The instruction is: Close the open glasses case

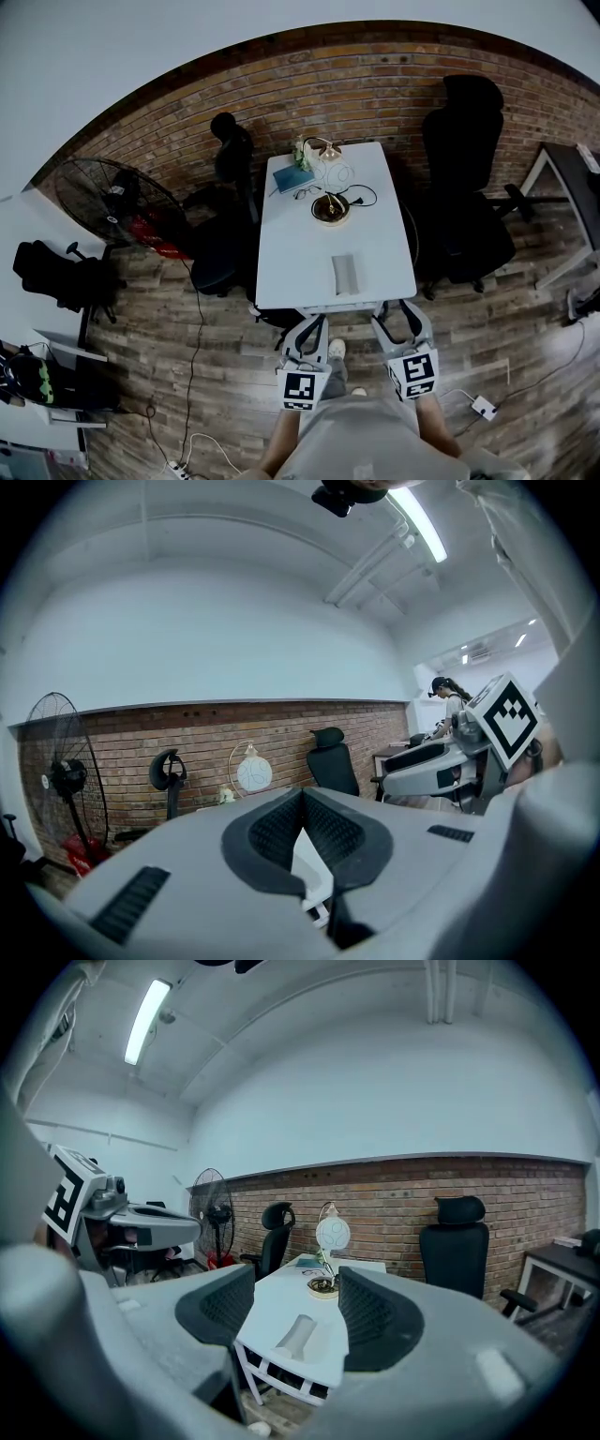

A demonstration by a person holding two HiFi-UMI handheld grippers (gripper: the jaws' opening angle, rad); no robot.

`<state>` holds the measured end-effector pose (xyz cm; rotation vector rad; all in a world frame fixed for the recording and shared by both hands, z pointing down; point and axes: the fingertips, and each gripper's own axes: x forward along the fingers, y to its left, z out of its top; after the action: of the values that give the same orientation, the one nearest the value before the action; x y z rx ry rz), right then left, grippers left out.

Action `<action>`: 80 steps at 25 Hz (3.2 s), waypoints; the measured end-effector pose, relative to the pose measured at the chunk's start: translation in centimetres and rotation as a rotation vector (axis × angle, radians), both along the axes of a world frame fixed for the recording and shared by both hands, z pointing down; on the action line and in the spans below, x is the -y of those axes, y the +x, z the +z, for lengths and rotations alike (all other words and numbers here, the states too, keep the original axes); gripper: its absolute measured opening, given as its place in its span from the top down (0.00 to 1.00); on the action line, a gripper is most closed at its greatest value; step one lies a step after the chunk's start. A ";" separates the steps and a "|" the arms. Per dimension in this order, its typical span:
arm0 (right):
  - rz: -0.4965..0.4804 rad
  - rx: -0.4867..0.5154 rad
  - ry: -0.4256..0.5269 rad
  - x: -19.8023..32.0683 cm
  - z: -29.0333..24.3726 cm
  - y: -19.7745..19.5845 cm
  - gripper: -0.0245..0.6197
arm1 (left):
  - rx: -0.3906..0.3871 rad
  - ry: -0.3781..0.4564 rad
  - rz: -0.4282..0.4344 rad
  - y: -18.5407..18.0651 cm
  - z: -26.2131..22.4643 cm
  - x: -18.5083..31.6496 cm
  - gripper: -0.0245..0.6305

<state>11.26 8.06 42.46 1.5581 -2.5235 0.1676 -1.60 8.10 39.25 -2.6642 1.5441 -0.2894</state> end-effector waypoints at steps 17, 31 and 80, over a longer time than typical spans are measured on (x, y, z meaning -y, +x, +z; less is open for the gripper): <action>0.092 -0.034 -0.046 9.0 1.0 -2.7 0.52 | -0.068 0.005 0.137 -2.2 0.4 9.7 0.96; 0.201 -0.061 -0.104 15.8 2.3 -3.8 0.52 | -0.074 -0.075 0.262 -3.7 2.8 17.4 0.96; 0.158 -0.070 -0.357 22.0 15.3 -0.3 0.56 | -0.015 -0.348 0.260 1.8 17.8 23.9 0.96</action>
<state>11.01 -13.94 57.80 1.5801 -2.1664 0.5411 0.21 -15.78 57.09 -3.0931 1.2245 -0.5713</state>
